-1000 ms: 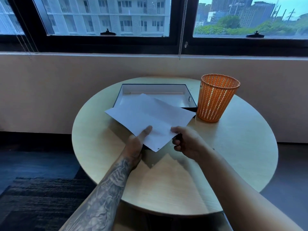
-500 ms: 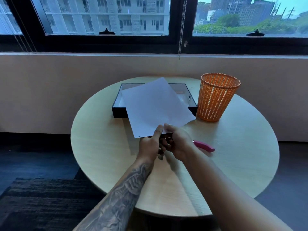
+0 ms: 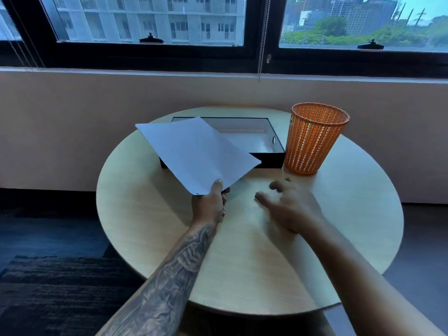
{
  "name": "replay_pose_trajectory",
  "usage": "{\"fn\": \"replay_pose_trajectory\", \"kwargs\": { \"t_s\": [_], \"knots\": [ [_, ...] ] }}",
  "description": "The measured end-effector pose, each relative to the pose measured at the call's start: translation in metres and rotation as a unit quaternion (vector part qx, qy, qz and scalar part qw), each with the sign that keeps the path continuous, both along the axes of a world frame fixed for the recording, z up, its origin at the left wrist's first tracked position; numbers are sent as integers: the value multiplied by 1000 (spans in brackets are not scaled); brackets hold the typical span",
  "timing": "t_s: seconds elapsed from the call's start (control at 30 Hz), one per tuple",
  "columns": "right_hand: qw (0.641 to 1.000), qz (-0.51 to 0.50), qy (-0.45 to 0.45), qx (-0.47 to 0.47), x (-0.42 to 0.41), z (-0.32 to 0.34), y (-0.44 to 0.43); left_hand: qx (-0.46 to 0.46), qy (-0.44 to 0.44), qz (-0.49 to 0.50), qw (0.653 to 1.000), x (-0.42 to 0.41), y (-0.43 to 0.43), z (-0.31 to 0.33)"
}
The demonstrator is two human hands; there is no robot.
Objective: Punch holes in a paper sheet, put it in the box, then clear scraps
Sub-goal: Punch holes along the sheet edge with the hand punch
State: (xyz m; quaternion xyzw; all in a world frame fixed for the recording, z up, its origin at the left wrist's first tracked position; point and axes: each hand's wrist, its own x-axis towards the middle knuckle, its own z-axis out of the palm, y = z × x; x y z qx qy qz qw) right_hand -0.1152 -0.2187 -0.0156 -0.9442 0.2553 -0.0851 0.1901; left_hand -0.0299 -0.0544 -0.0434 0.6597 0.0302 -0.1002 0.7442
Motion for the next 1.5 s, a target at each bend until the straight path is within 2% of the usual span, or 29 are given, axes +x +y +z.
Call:
{"fn": "replay_pose_trajectory", "kwargs": {
  "t_s": [0.07,0.13,0.3,0.37,0.43,0.5,0.6,0.67,0.73,0.93,1.13,1.3,1.5],
  "knots": [
    [993,7,86,-75,-8,-1,-12,0,5,3,1000,0,-1,-1],
    [991,18,120,-65,-13,-4,-18,-5,6,6,1000,-1,-2,-1],
    [998,6,67,-11,-16,0,-16,-20,10,15,1000,-2,-1,-1],
    [996,10,18,90,-18,7,-12,-19,7,20,1000,-3,-1,-2],
    [969,38,-25,242,-20,13,-7,-19,3,26,999,-3,-1,-2],
    [931,67,-10,359,-22,20,-3,-16,2,31,999,-2,-2,-3],
    [840,90,47,533,-21,21,2,0,-6,35,999,0,-2,-6],
    [791,95,62,601,-19,20,6,2,-8,32,999,-1,-1,-6],
    [774,101,70,621,-17,17,10,-5,-12,29,999,-1,0,-7],
    [783,108,76,608,-12,15,18,-10,-35,24,999,-1,-1,-11],
    [835,116,122,524,-8,21,23,-11,-35,18,999,1,0,-14],
    [869,107,117,469,-4,21,27,-20,-40,24,999,1,0,-14],
    [884,96,103,447,2,20,30,-21,-48,25,998,1,-1,-14]
  ]
}}
